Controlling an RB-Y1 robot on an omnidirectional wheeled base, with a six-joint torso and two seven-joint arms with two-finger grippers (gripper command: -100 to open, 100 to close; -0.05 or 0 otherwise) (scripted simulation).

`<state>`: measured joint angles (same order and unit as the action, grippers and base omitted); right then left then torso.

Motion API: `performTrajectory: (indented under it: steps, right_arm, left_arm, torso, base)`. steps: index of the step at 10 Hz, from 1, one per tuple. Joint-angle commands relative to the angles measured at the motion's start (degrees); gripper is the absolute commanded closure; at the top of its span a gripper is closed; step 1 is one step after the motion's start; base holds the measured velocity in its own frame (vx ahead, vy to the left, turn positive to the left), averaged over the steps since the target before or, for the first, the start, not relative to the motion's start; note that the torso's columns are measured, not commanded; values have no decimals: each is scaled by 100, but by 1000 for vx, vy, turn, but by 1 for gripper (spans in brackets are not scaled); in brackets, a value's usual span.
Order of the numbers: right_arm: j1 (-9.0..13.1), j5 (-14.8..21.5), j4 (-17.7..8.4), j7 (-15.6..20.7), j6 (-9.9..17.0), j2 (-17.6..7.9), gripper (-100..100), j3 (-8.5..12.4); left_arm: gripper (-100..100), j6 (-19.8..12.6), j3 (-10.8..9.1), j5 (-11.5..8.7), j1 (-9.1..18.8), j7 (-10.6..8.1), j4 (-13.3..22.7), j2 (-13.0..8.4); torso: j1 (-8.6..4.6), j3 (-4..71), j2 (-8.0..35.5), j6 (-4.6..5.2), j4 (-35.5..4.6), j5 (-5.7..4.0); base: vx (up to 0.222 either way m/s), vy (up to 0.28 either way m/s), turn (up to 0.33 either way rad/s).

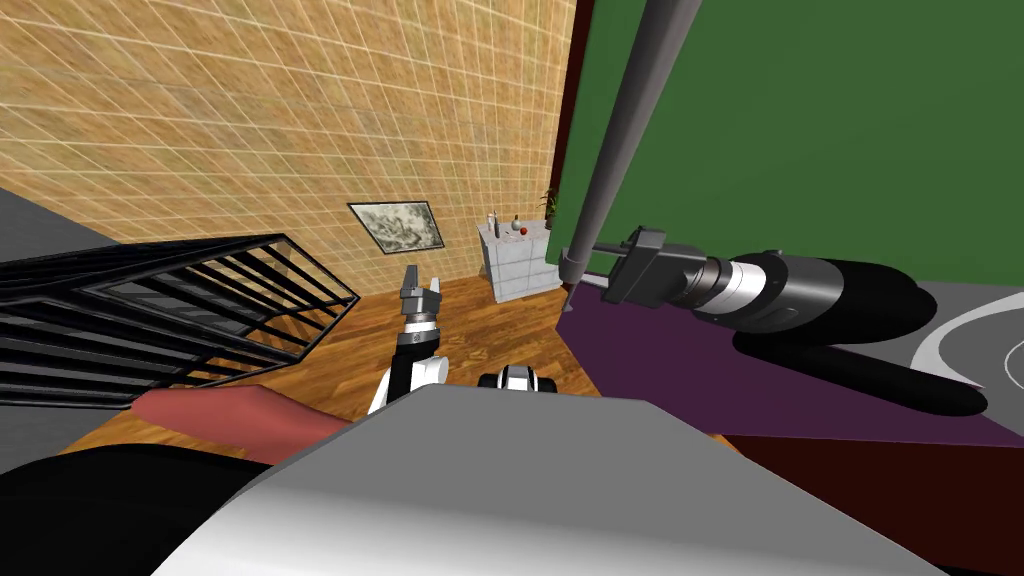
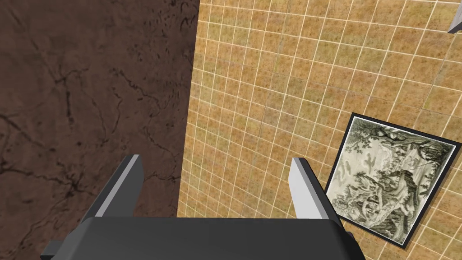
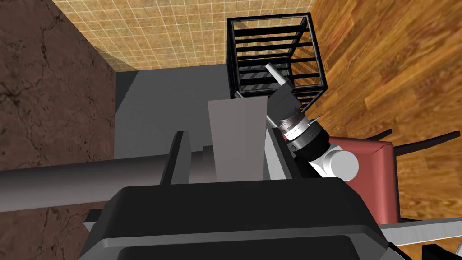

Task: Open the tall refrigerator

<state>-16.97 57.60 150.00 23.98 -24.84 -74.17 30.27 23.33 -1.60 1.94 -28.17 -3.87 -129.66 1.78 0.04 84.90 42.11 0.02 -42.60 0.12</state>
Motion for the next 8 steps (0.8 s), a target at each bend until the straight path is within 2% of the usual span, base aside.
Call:
performTrajectory:
  steps: [1, 3, 4, 7, 8]
  right_arm:
    - [131, -99, -3, 71, -30, 20, 100, -66]
    - [261, -197, -6, 142, -59, 40, 100, -132]
    - [327, -246, -8, 178, -74, 50, 100, -166]
    - [523, -394, -13, 285, -118, 81, 100, -265]
    - [564, -525, -230, 14, -314, -156, -100, -35]
  left_arm:
    - [0, 0, 0, 0, 1, 0, 0, -1]
    - [0, -1, 0, 0, 4, 0, 0, 0]
    - [0, -1, 0, 0, 4, 0, 1, 0]
    - [0, -1, 0, 0, 3, 0, 0, -1]
    - [0, 0, 0, 0, 2, 0, 0, -1]
  torso:
    - [4, -14, 12, -13, 17, 0]
    - [-38, -39, 62, -47, -2, -5]
    - [-54, -26, 47, -34, -7, -11]
    - [-34, 0, 21, -30, -15, -7]
    - [-18, 0, 25, -44, -19, -10]
  base:
    - [-238, -77, 275]
    - [-295, -96, 307]
    - [-311, -54, 297]
    - [-268, -40, 293]
    - [-149, 12, 86]
